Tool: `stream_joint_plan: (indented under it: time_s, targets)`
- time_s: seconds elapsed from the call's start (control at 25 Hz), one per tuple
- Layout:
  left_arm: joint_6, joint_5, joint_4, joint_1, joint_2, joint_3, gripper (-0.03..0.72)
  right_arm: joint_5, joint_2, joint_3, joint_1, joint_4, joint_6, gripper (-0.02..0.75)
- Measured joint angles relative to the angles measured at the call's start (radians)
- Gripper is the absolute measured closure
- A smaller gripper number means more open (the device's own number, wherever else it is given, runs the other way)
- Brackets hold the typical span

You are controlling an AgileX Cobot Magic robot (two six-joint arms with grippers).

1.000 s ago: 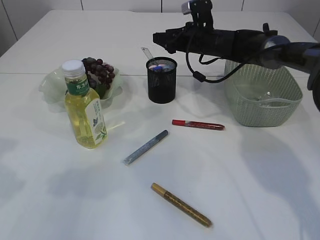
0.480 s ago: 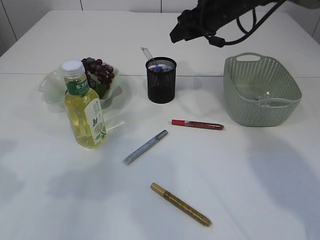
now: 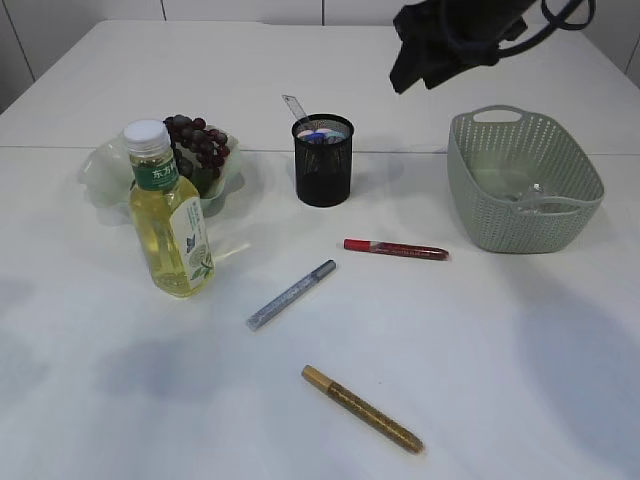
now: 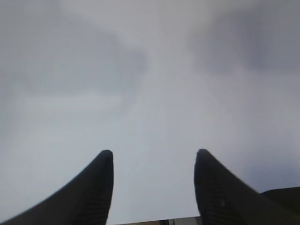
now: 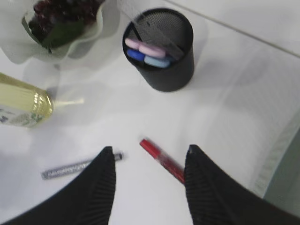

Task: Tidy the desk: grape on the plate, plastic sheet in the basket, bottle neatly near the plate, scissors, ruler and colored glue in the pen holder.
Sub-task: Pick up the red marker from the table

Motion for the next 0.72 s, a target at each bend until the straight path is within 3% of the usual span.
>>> stream_joint_plan:
  time_s: [0.2,0.36,0.72]
  targets:
    - [0.000,0.000,-0.007,0.000,0.000,0.000,0.284,-0.006,-0.098,0.221,0.001,-0.074,0.004,0.351]
    - [0.000,0.000,-0.013,0.000,0.000,0.000,0.284,-0.010,-0.111,0.300,0.035,-0.151,-0.003,0.351]
    - [0.005,-0.023,-0.013,0.000,0.000,0.000,0.285,-0.161,-0.063,0.307,0.159,-0.172,-0.402,0.351]
